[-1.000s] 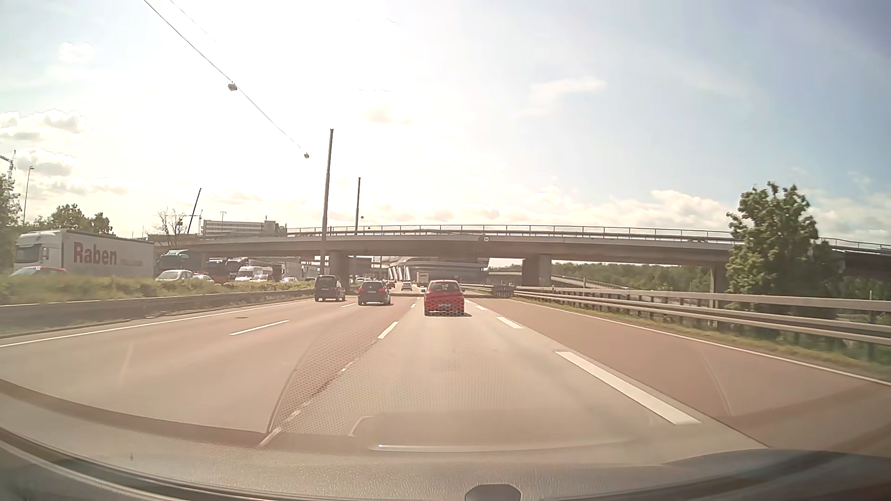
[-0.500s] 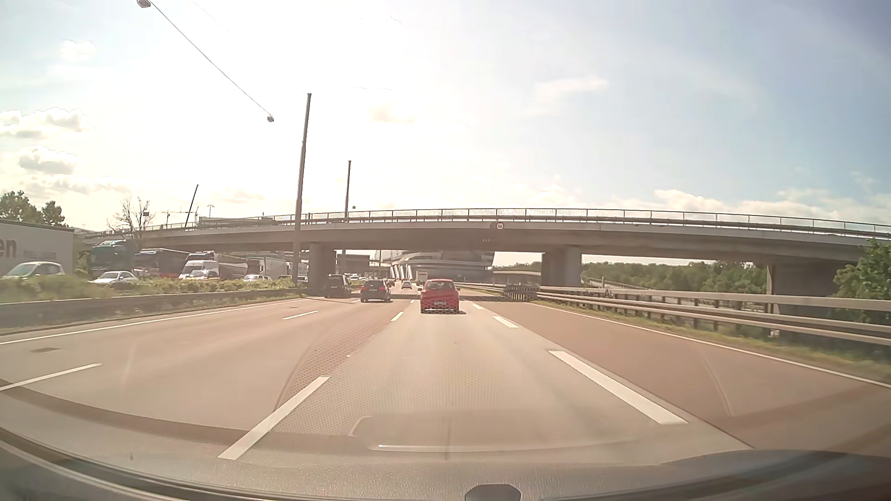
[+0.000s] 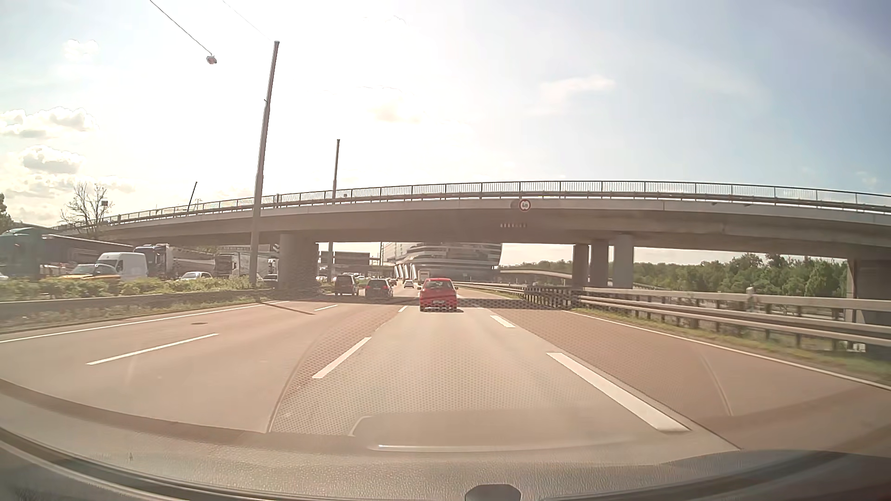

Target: Follow the waypoints while adhering to traffic rules and regulations

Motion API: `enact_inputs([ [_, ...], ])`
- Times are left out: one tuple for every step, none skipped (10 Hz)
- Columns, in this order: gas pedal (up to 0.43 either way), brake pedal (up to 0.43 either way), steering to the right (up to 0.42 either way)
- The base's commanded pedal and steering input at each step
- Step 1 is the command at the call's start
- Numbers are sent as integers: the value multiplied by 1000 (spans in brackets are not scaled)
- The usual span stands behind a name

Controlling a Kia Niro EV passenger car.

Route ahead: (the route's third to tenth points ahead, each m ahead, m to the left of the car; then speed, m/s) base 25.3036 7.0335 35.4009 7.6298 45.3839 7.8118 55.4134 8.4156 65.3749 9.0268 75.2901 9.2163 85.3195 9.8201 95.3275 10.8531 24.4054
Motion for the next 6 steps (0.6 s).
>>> enact_inputs([
  [39,0,-4],
  [39,0,-4],
  [39,0,-4],
  [39,0,-4],
  [39,0,-5],
  [39,0,-6],
])
